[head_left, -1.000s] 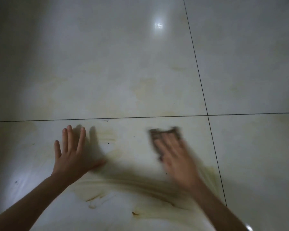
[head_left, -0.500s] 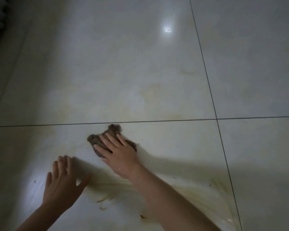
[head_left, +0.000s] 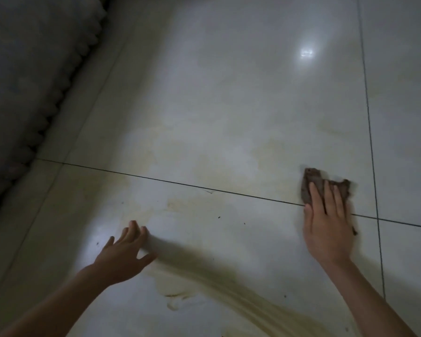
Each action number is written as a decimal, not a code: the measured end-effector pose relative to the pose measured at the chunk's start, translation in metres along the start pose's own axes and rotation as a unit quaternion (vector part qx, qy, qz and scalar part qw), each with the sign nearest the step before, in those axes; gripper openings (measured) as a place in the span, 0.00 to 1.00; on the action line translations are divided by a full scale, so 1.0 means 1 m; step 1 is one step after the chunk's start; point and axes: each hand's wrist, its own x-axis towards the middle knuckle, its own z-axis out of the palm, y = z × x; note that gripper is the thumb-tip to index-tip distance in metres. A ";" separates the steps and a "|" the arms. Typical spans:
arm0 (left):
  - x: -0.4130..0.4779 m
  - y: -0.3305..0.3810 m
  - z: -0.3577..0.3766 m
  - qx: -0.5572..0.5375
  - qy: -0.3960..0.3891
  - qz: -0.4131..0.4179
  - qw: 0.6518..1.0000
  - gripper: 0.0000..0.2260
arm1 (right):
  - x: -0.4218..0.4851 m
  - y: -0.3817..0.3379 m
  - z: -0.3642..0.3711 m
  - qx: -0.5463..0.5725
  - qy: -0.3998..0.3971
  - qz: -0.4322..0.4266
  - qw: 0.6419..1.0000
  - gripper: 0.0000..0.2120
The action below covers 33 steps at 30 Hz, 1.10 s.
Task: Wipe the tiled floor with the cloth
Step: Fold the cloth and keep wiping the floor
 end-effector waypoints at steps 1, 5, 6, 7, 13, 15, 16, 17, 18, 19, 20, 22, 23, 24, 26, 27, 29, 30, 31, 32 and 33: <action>-0.001 -0.001 0.003 -0.003 0.005 0.001 1.000 0.32 | 0.001 0.003 0.000 -0.004 -0.003 -0.007 1.000 0.24; -0.003 -0.004 0.014 -0.013 0.040 0.001 0.999 0.33 | 0.012 0.010 -0.002 -0.007 -0.006 -0.009 1.000 0.25; -0.004 -0.004 0.016 -0.013 0.047 0.002 0.999 0.33 | 0.014 0.008 -0.001 -0.006 0.003 -0.004 1.000 0.26; -0.005 -0.005 0.019 -0.012 0.054 0.003 0.998 0.35 | 0.014 0.005 0.001 -0.002 0.010 0.015 1.000 0.26; -0.017 0.006 0.020 -0.059 0.152 -0.006 0.987 0.31 | -0.016 -0.131 0.023 -0.018 0.005 0.049 0.999 0.28; -0.014 0.004 0.018 -0.094 0.227 0.023 0.969 0.27 | -0.046 -0.213 0.042 -0.008 -0.008 -0.075 0.997 0.30; -0.012 -0.003 0.018 -0.126 0.260 0.031 0.957 0.25 | -0.061 -0.250 0.055 0.017 -0.007 -0.136 0.991 0.28; -0.011 -0.013 0.019 -0.166 0.296 0.032 0.940 0.24 | -0.073 -0.282 0.064 0.032 -0.029 -0.206 0.978 0.27; -0.009 -0.028 0.020 -0.206 0.324 0.028 0.923 0.24 | -0.078 -0.307 0.067 0.030 -0.056 -0.276 0.959 0.26; -0.007 -0.044 0.023 -0.229 0.355 0.022 0.906 0.25 | -0.074 -0.318 0.068 0.014 -0.093 -0.344 0.934 0.26; -0.005 -0.063 0.029 -0.232 0.374 0.010 0.898 0.25 | -0.064 -0.317 0.068 -0.003 -0.116 -0.404 0.907 0.25; -0.005 -0.097 0.042 -0.217 0.362 -0.018 0.906 0.27 | -0.040 -0.293 0.060 -0.012 -0.112 -0.455 0.883 0.23; -0.005 -0.112 0.049 -0.215 0.342 -0.031 0.914 0.30 | -0.028 -0.274 0.054 -0.017 -0.094 -0.433 0.896 0.23; -0.005 -0.125 0.056 -0.210 0.324 -0.042 0.921 0.32 | -0.018 -0.252 0.050 -0.024 -0.063 -0.372 0.926 0.24; -0.004 -0.146 0.070 -0.191 0.295 -0.062 0.934 0.38 | -0.007 -0.215 0.041 -0.037 -0.023 -0.167 0.985 0.26; -0.004 -0.154 0.076 -0.188 0.284 -0.072 0.937 0.40 | -0.007 -0.209 0.042 -0.031 -0.005 -0.065 0.997 0.27; -0.002 -0.166 0.086 -0.188 0.279 -0.093 0.937 0.42 | -0.010 -0.240 0.051 -0.015 0.025 0.070 0.997 0.27; -0.002 -0.169 0.089 -0.190 0.276 -0.103 0.937 0.43 | -0.013 -0.268 0.060 -0.013 0.026 0.094 0.995 0.27; -0.001 -0.172 0.092 -0.196 0.274 -0.114 0.935 0.43 | -0.019 -0.302 0.070 -0.013 0.020 0.063 0.998 0.27; 0.000 -0.175 0.094 -0.205 0.275 -0.125 0.931 0.43 | -0.026 -0.340 0.080 -0.011 0.005 -0.006 1.000 0.28; 0.001 -0.178 0.096 -0.216 0.276 -0.133 0.927 0.42 | -0.040 -0.379 0.090 -0.010 -0.015 -0.091 0.996 0.28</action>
